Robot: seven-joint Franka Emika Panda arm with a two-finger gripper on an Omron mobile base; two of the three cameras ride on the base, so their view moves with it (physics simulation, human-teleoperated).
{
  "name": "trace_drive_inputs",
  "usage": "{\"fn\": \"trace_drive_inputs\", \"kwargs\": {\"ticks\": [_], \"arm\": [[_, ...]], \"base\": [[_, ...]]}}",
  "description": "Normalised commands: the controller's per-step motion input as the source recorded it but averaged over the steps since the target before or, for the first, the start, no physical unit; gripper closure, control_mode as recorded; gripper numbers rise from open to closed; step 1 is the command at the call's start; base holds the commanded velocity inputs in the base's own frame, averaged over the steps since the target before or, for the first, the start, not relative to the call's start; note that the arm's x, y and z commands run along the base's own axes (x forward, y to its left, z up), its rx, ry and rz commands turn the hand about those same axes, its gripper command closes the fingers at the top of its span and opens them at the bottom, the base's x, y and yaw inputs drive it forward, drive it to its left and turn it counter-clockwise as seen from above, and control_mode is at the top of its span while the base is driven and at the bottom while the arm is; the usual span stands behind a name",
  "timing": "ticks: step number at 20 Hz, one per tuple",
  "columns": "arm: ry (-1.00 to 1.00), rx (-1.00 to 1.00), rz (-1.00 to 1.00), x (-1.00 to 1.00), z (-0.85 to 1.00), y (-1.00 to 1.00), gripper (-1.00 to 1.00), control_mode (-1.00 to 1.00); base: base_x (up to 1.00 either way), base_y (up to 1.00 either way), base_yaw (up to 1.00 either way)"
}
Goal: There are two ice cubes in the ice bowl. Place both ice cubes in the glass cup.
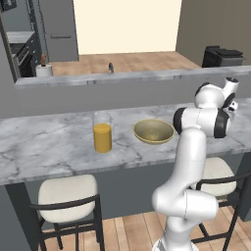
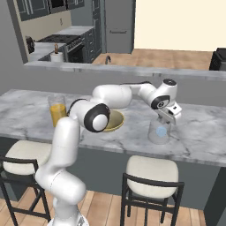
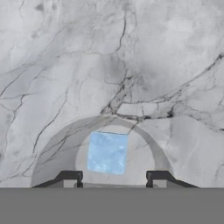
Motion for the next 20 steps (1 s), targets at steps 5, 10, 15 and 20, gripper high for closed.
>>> {"fn": "trace_drive_inputs", "kwargs": {"ticks": [5,10,15,20], "arm": [[0.00,0.00,0.00,0.08,-0.09,0.00,1.00,-1.00],[0.00,0.00,0.00,0.11,0.00,0.00,1.00,-1.00],[0.00,0.00,0.00,0.15,0.00,0.00,1.00,-1.00],[0.00,0.00,0.00,0.07,0.00,0.00,-1.00,-1.00]], "base": [[0.00,0.00,0.00],[0.00,0.00,0.00],[0.00,0.00,0.00],[0.00,0.00,0.00]]}}
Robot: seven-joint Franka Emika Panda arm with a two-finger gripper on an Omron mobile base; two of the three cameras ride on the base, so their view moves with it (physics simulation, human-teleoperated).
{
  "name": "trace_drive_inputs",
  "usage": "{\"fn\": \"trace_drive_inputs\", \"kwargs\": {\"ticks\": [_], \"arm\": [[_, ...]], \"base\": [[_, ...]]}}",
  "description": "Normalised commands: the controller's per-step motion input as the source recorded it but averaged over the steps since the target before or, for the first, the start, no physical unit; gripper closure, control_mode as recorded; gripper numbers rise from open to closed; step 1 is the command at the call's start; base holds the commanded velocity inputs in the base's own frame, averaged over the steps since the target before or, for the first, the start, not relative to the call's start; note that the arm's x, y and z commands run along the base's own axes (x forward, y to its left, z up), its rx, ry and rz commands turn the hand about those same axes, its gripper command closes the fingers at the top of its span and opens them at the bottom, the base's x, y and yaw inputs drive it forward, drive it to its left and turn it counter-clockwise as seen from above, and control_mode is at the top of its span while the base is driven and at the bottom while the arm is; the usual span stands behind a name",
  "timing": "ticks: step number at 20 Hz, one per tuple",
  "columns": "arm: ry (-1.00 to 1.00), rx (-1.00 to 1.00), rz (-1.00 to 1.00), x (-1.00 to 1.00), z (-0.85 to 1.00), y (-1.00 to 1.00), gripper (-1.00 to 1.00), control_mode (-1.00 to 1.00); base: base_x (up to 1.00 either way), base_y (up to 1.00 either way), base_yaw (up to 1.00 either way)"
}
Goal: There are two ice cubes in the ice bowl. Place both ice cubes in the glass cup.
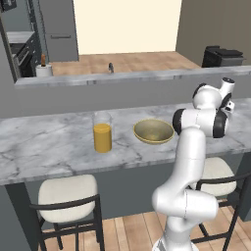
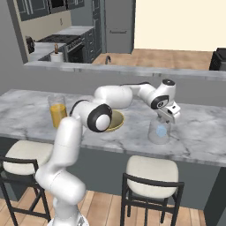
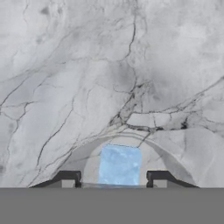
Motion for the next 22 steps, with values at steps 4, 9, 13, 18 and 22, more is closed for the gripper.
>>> {"fn": "trace_drive_inputs", "kwargs": {"ticks": [4,9,13,18,22], "arm": [[0.00,0.00,0.00,0.03,0.00,0.00,-1.00,-1.00],[0.00,0.00,0.00,0.01,0.00,0.00,-1.00,-1.00],[0.00,0.00,0.00,-0.41,0.02,0.18,-1.00,-1.00],[0.00,0.00,0.00,-0.99,0.10,0.78,-1.00,-1.00],[0.00,-0.04,0.00,-1.00,0.39,1.00,-1.00,-1.00]], "base": [[0.00,0.00,0.00],[0.00,0.00,0.00],[0.00,0.00,0.00],[0.00,0.00,0.00],[0.00,0.00,0.00]]}}
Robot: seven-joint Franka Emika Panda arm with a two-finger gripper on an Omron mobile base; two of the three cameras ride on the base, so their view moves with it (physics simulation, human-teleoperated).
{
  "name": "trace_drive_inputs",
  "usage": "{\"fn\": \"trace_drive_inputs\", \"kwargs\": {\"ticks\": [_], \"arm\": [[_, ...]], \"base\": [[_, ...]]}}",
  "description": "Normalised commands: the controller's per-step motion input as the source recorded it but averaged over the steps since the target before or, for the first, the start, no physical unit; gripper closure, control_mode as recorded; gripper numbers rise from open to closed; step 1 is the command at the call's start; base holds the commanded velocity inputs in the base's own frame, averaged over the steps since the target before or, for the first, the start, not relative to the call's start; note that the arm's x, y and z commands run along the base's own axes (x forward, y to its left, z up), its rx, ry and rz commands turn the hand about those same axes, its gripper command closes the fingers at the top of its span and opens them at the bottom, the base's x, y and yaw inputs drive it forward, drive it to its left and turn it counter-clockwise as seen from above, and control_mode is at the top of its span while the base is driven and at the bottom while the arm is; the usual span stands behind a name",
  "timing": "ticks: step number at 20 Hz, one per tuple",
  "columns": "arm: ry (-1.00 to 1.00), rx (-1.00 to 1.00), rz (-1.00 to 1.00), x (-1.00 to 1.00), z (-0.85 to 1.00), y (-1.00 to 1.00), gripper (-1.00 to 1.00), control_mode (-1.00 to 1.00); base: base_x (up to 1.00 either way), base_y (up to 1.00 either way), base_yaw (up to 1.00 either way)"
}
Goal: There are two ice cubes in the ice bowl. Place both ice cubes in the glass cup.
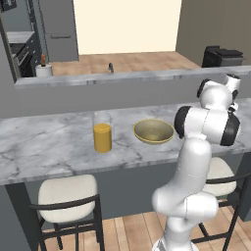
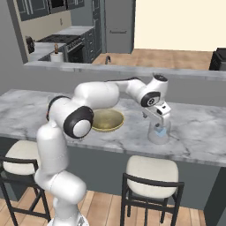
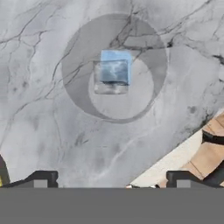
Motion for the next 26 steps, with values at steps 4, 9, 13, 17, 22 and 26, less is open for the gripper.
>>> {"fn": "trace_drive_inputs", "kwargs": {"ticks": [4,9,13,17,22,26], "arm": [[0.00,-0.14,0.02,-1.00,0.56,1.00,-1.00,-1.00],[0.00,-0.15,0.04,-1.00,0.18,1.00,-1.00,-1.00],[0.00,-0.12,0.08,-1.00,-0.29,0.91,-1.00,-1.00],[-0.01,0.04,-0.09,-0.43,-0.12,-0.19,-1.00,-1.00],[0.00,0.00,0.00,0.00,0.00,0.00,-1.00,-1.00],[-0.21,-0.03,0.06,-0.50,0.17,0.20,-1.00,-1.00]], "base": [[0.00,0.00,0.00],[0.00,0.00,0.00],[0.00,0.00,0.00],[0.00,0.00,0.00],[0.00,0.00,0.00],[0.00,0.00,0.00]]}}
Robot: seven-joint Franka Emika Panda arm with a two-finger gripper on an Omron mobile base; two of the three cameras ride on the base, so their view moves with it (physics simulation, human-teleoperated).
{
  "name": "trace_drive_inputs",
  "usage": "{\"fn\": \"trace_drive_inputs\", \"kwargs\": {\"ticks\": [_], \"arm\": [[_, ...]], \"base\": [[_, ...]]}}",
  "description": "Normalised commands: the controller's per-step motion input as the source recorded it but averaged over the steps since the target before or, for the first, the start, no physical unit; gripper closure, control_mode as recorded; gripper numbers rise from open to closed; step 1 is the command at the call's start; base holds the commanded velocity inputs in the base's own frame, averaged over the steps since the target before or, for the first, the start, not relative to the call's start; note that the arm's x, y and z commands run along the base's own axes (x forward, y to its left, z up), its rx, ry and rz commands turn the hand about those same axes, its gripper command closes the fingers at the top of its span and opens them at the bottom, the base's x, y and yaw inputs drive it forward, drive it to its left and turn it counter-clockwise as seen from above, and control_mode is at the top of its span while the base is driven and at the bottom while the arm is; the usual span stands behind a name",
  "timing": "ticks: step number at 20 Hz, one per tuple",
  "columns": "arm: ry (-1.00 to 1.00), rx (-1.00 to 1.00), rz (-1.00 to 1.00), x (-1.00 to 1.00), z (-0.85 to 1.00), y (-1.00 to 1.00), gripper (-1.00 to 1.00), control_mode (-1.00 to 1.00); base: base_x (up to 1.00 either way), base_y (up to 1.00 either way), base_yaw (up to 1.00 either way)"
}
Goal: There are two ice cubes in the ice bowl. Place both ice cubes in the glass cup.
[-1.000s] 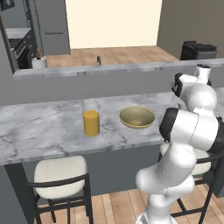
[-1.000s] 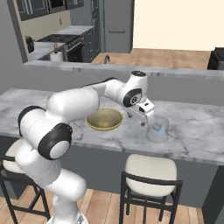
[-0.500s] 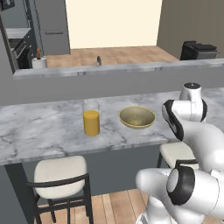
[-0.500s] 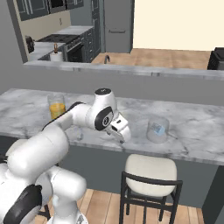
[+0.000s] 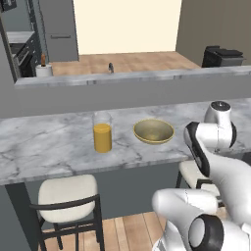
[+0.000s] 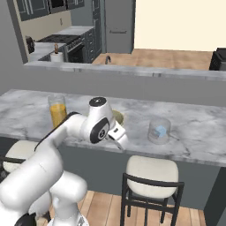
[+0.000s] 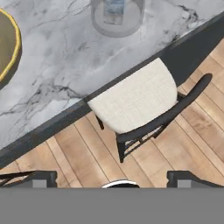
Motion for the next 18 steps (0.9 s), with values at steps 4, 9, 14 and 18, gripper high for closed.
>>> {"fn": "trace_drive_inputs", "kwargs": {"ticks": [4,9,14,18], "arm": [[-0.08,-0.04,0.19,-0.57,0.53,0.49,-1.00,-1.00],[0.20,0.01,0.28,-0.02,0.93,0.37,-1.00,-1.00],[0.64,0.01,0.19,-0.03,1.00,0.42,-1.00,-1.00],[0.44,-0.03,0.20,-0.08,1.00,0.64,-1.00,-1.00]], "base": [[0.00,0.00,0.00],[0.00,0.00,0.00],[0.00,0.00,0.00],[0.00,0.00,0.00]]}}
